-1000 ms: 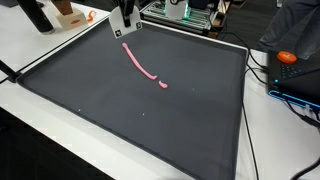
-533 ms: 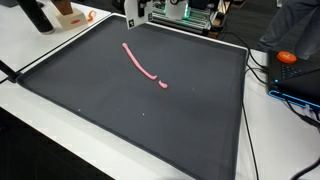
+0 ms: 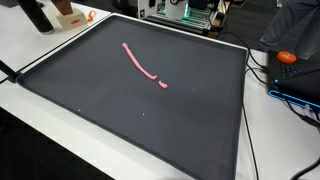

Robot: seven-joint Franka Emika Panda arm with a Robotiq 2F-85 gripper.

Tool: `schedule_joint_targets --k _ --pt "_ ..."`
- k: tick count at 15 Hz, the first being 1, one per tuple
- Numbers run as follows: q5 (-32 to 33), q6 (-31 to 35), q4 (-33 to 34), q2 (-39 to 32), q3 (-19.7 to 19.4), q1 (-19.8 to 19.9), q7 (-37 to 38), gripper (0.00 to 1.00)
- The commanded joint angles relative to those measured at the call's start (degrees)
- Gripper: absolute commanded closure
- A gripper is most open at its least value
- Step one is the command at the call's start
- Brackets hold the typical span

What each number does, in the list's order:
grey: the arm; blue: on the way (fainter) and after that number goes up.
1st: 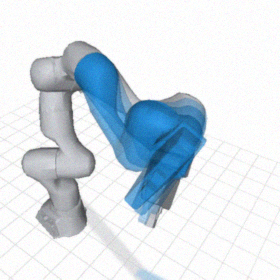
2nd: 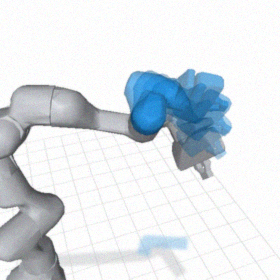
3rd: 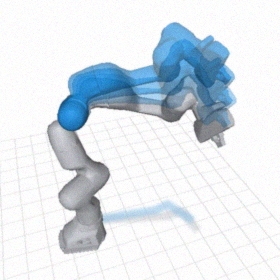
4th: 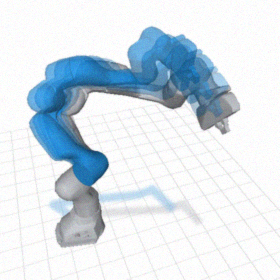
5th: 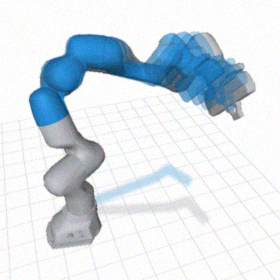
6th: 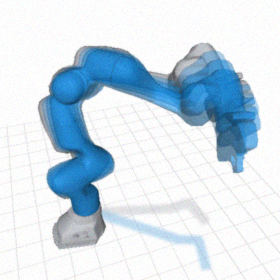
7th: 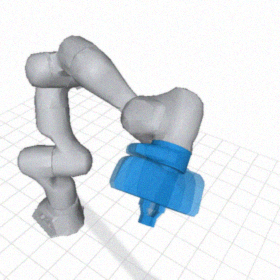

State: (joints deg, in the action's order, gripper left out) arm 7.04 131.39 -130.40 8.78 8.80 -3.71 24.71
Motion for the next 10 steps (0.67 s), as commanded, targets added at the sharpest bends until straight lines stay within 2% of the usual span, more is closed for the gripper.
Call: schedule_joint_targets --k 1,5,10 --pt "0.0 -0.1 0.0 -0.1 -0.2 -0.1 0.0 0.96" --pt "0.0 -0.1 0.0 -0.1 -0.2 -0.1 0.0 0.99" --pt "-0.2 1.9 4.5 -12.2 -1.7 0.5 -0.8 0.99"
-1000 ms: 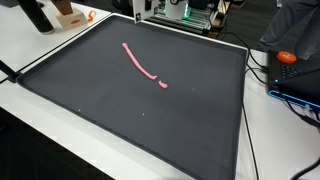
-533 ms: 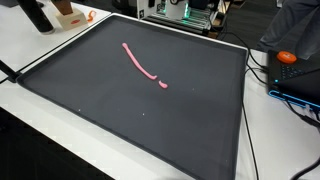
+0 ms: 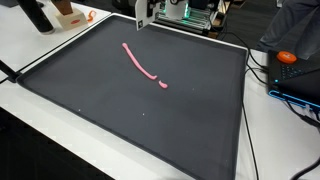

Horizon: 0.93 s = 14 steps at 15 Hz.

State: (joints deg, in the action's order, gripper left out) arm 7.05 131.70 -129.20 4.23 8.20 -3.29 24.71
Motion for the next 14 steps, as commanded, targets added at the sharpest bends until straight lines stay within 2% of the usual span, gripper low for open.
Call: schedule_joint_targets --k 1,7,14 --pt "-0.1 2.4 4.2 -9.9 -1.5 -0.1 -0.8 0.99" --pt "-1.7 7.4 8.3 -21.2 -4.3 -0.7 -4.0 0.99" --pt "-8.3 9.9 8.5 -26.9 -4.7 0.3 -10.9 0.99"
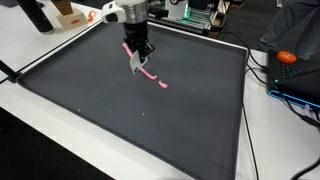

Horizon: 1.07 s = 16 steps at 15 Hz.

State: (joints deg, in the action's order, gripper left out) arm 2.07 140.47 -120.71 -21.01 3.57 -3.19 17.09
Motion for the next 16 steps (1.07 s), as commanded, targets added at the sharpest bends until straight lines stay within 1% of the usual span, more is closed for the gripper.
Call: schedule_joint_targets --k 1,4,6,11,14,15,16 --pt "-4.1 1.2 -0.1 -2.0 -0.1 0.2 -4.1 0.99" --pt "-5.5 2.8 -0.5 -2.4 -0.2 0.3 -5.6 0.99" --pt "-6.0 5.3 -0.7 -3.1 0.0 0.2 -6.5 0.99" --pt "-3.8 11.9 0.6 -5.9 -1.2 -1.3 -4.6 0.99" --pt "-3.4 14.0 1.2 -6.6 -1.7 -2.0 -4.3 0.99" --pt "-3.2 13.9 1.4 -6.7 -1.9 -2.2 -4.2 0.99" --pt "-2.8 12.3 1.8 -6.9 -2.2 -2.5 -3.9 0.99"
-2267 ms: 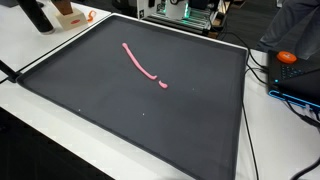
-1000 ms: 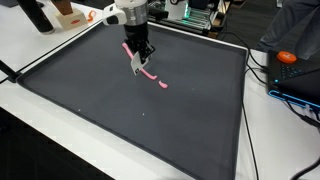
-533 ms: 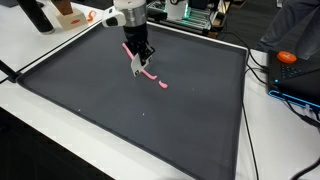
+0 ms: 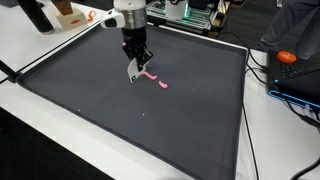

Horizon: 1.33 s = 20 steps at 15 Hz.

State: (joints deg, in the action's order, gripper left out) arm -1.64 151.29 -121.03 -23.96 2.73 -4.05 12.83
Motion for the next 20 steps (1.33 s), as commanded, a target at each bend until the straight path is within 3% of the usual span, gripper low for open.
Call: schedule_joint_targets --k 1,8,16,20 --pt "1.5 -0.6 2.5 -4.3 -1.9 -2.0 0.9 0.99" --pt "1.1 -8.2 1.1 -3.7 -3.0 -1.4 0.6 0.99" --pt "-9.2 -6.8 -2.7 -2.8 0.8 2.7 -4.2 0.99" --pt "-11.0 -6.6 -4.6 -2.2 0.5 3.5 -6.2 0.99"
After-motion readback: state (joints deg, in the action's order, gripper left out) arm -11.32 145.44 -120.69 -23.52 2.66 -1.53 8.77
